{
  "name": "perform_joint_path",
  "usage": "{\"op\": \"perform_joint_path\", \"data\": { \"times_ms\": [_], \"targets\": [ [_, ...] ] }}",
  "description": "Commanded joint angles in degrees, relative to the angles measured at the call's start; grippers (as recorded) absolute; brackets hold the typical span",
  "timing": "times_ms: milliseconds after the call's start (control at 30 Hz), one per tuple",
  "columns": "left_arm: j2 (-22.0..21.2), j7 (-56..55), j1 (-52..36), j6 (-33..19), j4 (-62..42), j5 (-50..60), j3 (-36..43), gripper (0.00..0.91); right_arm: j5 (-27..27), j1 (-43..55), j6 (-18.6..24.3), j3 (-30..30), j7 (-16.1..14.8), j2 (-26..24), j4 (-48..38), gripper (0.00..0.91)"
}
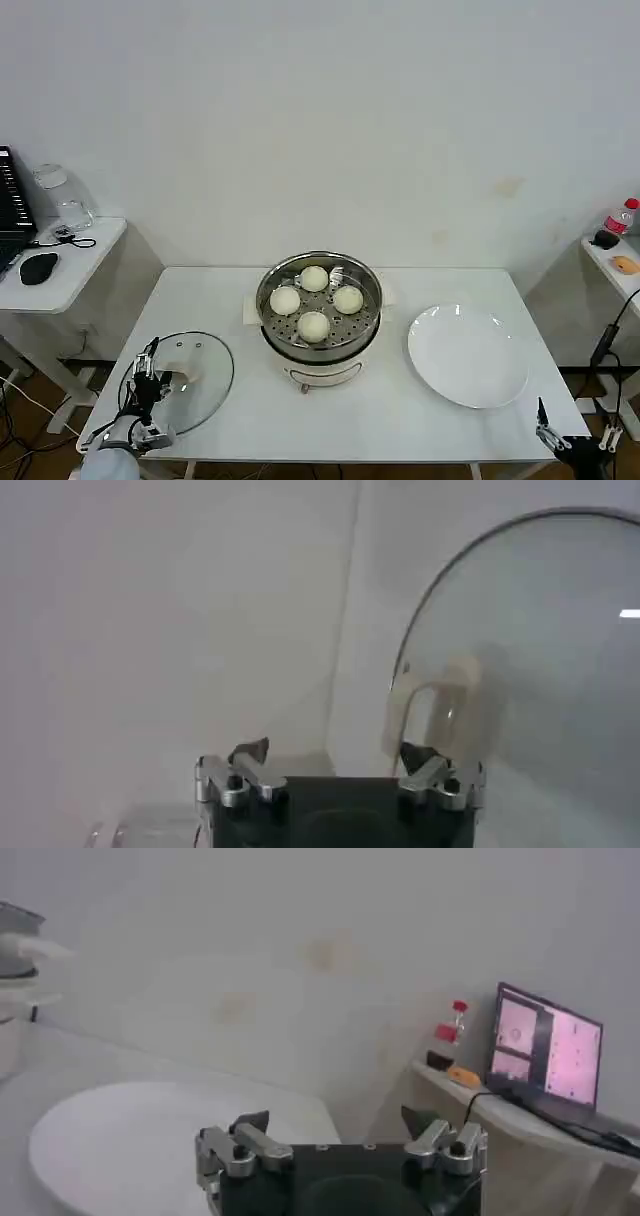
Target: Take steamed baozi put them in steamer then cover it.
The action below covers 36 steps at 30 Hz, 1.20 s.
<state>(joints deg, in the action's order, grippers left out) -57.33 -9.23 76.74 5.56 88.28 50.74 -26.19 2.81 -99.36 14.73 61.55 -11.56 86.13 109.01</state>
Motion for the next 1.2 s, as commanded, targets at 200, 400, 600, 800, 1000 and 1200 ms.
{"op": "perform_joint_path", "data": {
  "times_ms": [200, 400, 600, 800, 1000, 1200],
  "targets": [
    [-1.3, -0.5, -1.7, -1.7, -2.2, 3.3, 1.4, 0.0, 0.1, 0.1, 0.0, 0.1, 0.0, 0.0, -0.2, 0.907],
    [-2.1, -1.1, -2.0, -2.3, -2.7, 4.4, 1.1, 0.0, 0.1, 0.1, 0.1, 0.1, 0.0, 0.0, 0.0, 0.907],
    [-2.7, -1.7, -1.6, -2.5, -2.4, 4.7, 0.6, 0.0, 0.2, 0.0, 0.2, 0.2, 0.0, -0.1, 0.3, 0.907],
    [-3.6, -3.8, -0.4, -3.2, -1.4, 5.9, -0.5, 0.0, 0.1, -0.1, 0.3, 0.1, 0.0, -0.1, 0.4, 0.907],
    [-5.2, -7.0, 1.8, -3.5, 2.3, 10.6, -3.7, 0.0, -0.1, -0.1, 0.3, -0.3, -0.1, -0.2, 0.9, 0.907],
    [-6.2, -7.4, 3.4, 0.2, 10.3, 10.8, -6.7, 0.0, -0.6, 0.3, 0.2, -1.1, -0.1, -0.4, 0.7, 0.907]
  ]
}}
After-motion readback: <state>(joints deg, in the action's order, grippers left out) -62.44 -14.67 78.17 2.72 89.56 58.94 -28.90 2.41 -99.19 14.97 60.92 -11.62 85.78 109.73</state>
